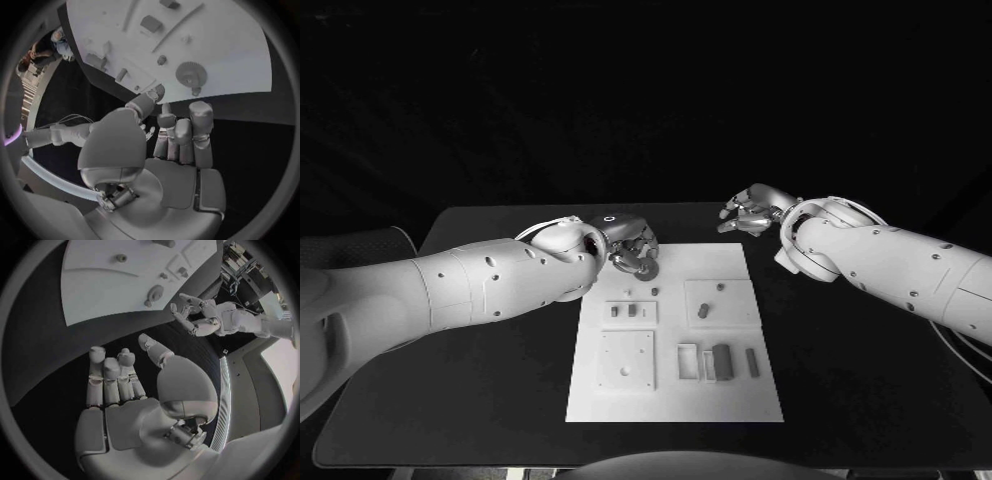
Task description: Assemble the parts on the task board
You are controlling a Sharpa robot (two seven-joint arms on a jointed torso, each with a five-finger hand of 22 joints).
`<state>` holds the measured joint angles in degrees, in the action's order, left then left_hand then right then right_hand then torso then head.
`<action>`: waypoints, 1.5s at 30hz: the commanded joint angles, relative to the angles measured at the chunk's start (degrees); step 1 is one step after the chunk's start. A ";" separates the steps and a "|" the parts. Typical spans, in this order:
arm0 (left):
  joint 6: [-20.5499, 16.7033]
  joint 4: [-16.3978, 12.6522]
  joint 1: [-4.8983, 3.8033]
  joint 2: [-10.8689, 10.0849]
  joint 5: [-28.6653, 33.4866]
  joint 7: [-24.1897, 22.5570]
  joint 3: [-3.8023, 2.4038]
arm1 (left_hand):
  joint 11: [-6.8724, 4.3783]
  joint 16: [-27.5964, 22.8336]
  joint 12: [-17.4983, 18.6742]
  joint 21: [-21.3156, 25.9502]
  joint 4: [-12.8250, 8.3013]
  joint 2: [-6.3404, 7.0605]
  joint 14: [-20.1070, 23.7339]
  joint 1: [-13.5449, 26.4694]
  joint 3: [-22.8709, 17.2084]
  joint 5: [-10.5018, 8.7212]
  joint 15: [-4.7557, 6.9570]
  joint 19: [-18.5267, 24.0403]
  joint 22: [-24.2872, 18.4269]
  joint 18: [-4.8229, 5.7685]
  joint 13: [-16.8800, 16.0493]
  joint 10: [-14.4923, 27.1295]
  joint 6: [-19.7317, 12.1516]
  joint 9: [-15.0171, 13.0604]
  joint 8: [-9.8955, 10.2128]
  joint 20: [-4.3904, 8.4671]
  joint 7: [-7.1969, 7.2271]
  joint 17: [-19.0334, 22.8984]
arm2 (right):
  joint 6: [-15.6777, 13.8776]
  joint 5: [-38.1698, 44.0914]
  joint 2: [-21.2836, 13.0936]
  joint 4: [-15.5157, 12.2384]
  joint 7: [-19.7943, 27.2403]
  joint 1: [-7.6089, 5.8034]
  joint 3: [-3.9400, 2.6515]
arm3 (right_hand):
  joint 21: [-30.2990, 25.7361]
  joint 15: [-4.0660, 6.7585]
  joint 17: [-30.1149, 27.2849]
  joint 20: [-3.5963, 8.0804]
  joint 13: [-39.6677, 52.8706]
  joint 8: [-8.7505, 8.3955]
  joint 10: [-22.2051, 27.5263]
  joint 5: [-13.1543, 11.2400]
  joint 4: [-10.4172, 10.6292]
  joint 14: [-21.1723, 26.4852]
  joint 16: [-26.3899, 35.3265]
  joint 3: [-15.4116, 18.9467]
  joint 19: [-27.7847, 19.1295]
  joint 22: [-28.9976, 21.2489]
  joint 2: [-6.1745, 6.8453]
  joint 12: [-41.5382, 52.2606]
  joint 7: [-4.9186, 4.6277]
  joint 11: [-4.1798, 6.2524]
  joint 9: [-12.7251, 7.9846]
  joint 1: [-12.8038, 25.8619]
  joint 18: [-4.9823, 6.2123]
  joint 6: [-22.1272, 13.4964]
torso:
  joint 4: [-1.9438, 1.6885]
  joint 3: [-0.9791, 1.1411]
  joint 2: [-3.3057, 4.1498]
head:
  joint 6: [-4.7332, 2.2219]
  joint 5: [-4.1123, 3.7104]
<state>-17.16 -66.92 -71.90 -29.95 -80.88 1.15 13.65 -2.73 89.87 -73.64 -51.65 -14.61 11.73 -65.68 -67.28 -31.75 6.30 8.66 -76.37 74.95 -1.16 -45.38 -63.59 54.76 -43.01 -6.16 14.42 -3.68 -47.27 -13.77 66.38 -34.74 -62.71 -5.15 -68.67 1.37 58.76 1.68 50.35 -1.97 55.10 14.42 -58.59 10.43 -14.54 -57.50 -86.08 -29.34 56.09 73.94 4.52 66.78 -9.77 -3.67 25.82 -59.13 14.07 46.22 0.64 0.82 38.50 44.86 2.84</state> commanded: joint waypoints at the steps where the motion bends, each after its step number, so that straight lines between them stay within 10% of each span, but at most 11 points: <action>1: 2.32 0.08 0.00 0.70 -8.77 -4.36 -0.05 | -0.45 0.34 -1.16 -0.88 0.60 -0.18 -4.70 -0.47 -0.25 0.33 0.64 -1.36 1.20 -6.16 -0.94 -1.42 -1.09 0.73 0.65 0.37 0.40 -5.17 | 0.82 0.51 0.10 -0.02 0.49 0.05 -0.02 | -0.04 0.50 -0.08 0.47 -0.05 -0.26 0.36 0.00 0.39 0.05 -0.36 -0.09 0.09 -0.08 0.15 0.35 -0.45 -0.07 -0.08 0.57 0.93 -0.03 | 0.09 -0.08 0.08 | 0.05 -0.27; 4: 5.51 0.53 0.03 1.84 -10.25 -5.51 -0.04 | -1.01 -0.20 -1.90 -1.20 1.80 0.48 -7.43 0.31 -0.44 -2.79 1.13 -2.03 0.95 -6.24 -1.92 -2.67 -1.45 1.49 0.78 0.45 0.98 -8.29 | 0.82 0.51 0.10 -0.05 0.47 0.05 -0.02 | -0.03 0.50 -0.08 0.47 -0.06 -0.26 0.34 0.00 0.42 0.03 -0.38 -0.08 0.10 -0.08 0.12 0.36 -0.45 -0.07 -0.07 0.59 0.93 -0.02 | 0.06 0.08 0.05 | 0.24 -0.39; 20: 12.66 3.76 1.28 3.71 -13.65 -6.51 -0.04 | -1.27 -1.21 -1.83 -1.59 1.90 0.15 -8.68 0.12 -0.76 -2.74 1.38 -2.20 0.92 -6.05 -3.30 -3.26 -1.33 2.89 0.51 0.50 1.27 -10.18 | 0.75 0.50 -0.10 -0.42 0.41 0.05 -0.03 | 0.03 0.51 -0.09 0.49 -0.06 -0.24 0.26 0.00 0.52 -0.04 -0.43 -0.06 0.20 -0.07 0.10 0.44 -0.44 -0.07 -0.07 0.66 0.93 -0.01 | 0.11 0.12 0.12 | 0.90 -1.09; 45: 4.29 7.85 3.29 5.40 -12.15 -7.07 -0.06 | -0.28 -2.58 -0.87 -1.35 3.25 -0.36 -7.54 1.08 -0.69 -2.78 0.51 -1.78 0.70 -6.02 -4.16 -2.90 -2.01 4.72 0.61 0.28 0.21 -8.76 | 0.69 0.53 -0.38 -1.19 0.31 0.04 -0.03 | 0.09 0.53 -0.10 0.54 -0.08 -0.21 0.18 0.00 0.62 -0.13 -0.49 -0.05 0.29 -0.08 0.10 0.51 -0.43 -0.05 -0.05 0.71 0.93 0.03 | 0.07 0.11 0.01 | 1.18 -1.37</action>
<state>-11.70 -59.15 -68.71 -24.69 -93.57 -5.26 13.61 -3.38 87.60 -74.87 -53.01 -11.64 11.96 -73.36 -66.09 -32.42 3.71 9.50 -78.44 74.92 -1.31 -49.50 -66.53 52.89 -38.35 -5.61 14.71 -3.08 -55.97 -13.68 66.39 -35.12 -63.75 -5.16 -68.64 1.37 58.76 1.94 50.30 -1.78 55.12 14.42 -58.60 10.43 -14.22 -57.52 -86.30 -29.34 56.29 73.94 4.75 67.01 -9.75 -3.67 25.82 -58.90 14.07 46.24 0.68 0.87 38.55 46.02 1.44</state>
